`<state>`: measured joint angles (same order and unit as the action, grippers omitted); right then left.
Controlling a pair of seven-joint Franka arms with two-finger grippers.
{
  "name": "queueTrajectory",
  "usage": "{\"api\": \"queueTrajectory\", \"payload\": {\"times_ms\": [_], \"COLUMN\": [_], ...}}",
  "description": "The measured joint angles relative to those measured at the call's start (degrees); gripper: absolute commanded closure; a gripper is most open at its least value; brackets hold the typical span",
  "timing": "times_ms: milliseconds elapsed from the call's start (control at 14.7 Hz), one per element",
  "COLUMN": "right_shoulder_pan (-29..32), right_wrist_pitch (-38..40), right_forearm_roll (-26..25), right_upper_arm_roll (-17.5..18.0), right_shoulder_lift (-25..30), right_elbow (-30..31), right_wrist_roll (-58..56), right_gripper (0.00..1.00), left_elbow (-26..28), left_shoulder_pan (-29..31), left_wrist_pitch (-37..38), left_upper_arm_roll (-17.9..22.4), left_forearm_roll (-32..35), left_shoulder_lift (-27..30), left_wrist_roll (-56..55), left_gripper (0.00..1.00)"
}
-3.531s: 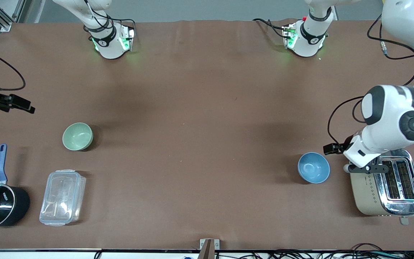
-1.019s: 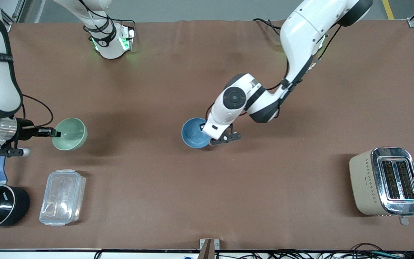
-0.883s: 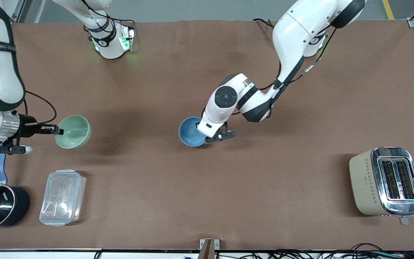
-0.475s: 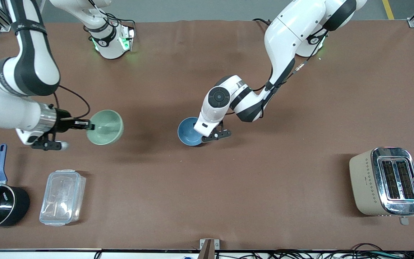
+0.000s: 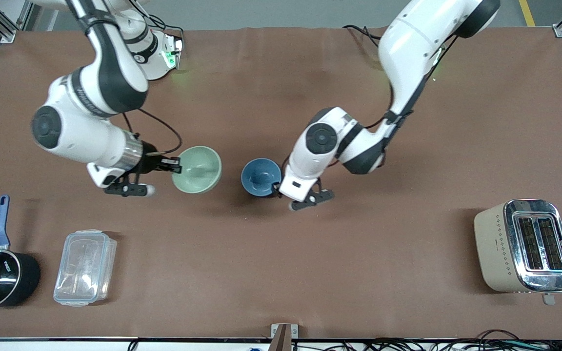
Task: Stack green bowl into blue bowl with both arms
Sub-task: 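Release the blue bowl and lift the left gripper while the right gripper holds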
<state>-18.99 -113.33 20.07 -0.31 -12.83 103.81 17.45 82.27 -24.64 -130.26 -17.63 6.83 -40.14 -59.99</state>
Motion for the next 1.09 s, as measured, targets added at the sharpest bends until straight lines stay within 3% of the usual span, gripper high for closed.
{"api": "queueTrajectory", "payload": {"times_ms": [204, 475, 747, 1086], "right_shoulder_pan": [-4.0, -8.3, -13.2, -14.0], "right_wrist_pitch": [-3.8, -8.5, -14.3, -14.3], "right_forearm_roll": [0.0, 0.0, 0.0, 0.0], "right_upper_arm_roll": [0.0, -0.1, -0.1, -0.5], "right_shoulder_lift": [-1.9, -6.1, -10.2, -12.0], "right_elbow": [0.5, 0.5, 0.5, 0.6], "right_wrist_roll": [3.9, 6.7, 12.0, 12.7], "right_gripper": [0.98, 0.98, 0.98, 0.95], "left_elbow": [-0.2, -0.2, -0.1, 0.7], "left_shoulder_pan": [5.0, 12.2, 18.9, 24.7], "left_wrist_pitch": [6.6, 17.0, 25.9, 33.6], "left_upper_arm_roll": [0.0, 0.1, -0.2, -0.3], "left_forearm_roll": [4.7, 7.3, 7.2, 2.6], "left_shoulder_lift": [7.4, 15.4, 23.0, 31.1], "left_wrist_roll": [4.2, 17.6, 28.2, 39.4], "left_gripper": [0.0, 0.0, 0.0, 0.0]}}
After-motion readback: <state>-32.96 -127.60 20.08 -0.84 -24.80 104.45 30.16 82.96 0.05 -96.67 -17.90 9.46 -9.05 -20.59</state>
